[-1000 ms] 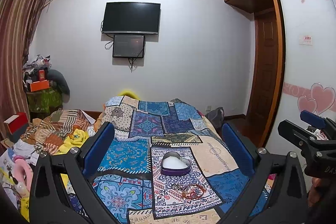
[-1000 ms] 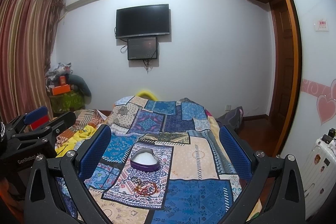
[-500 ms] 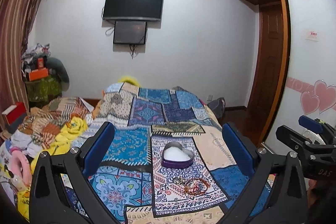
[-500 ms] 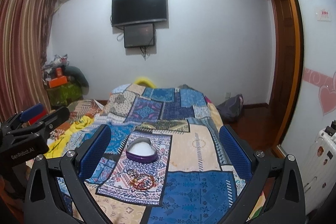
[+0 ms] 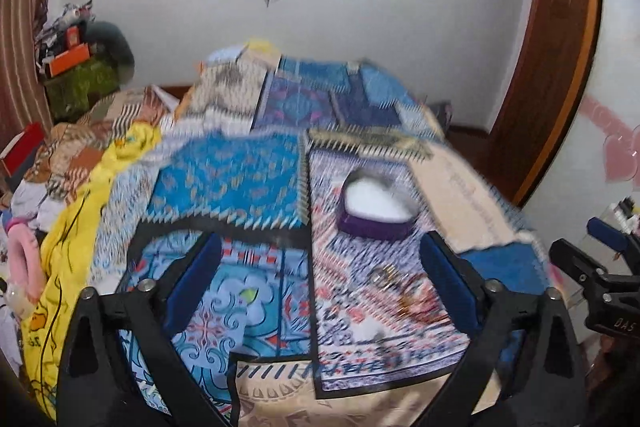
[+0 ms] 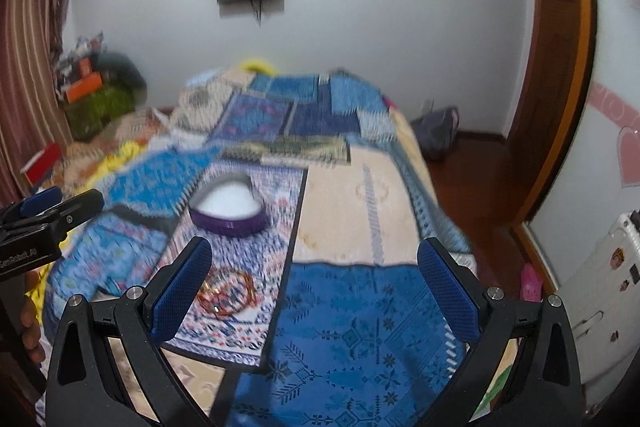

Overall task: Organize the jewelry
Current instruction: 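Grasp the gold-red beaded bracelet with the right gripper while the left grasps a ring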

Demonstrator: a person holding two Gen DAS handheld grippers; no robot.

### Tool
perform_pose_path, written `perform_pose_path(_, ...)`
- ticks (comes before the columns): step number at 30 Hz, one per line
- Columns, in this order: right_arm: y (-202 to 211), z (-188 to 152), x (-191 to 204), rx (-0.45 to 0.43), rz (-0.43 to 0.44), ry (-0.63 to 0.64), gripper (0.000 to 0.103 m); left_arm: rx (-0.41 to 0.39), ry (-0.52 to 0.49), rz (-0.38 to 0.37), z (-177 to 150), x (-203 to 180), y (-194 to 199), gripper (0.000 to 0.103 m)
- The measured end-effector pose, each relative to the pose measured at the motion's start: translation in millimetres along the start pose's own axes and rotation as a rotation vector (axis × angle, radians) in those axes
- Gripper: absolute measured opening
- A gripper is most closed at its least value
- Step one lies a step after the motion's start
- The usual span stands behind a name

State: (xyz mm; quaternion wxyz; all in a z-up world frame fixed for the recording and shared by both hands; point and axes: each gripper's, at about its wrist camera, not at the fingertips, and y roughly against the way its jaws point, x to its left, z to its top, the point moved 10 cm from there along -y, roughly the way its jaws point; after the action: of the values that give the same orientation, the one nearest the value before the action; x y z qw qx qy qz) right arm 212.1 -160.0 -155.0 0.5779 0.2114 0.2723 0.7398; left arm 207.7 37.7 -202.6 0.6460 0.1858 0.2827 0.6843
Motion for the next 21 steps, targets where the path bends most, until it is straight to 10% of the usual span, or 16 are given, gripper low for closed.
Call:
perform_pose_path(7,-36,-27,-2,0.126,0.056,-0.012,0.100,0.187,-0.029,-0.043,-42,-7,-43,0.084)
perform_pose_path(21,-77,-46,32,0.252,0.186,0.084,0.044,0.314,-0.058,-0.199,-77,-46,-56,0.049)
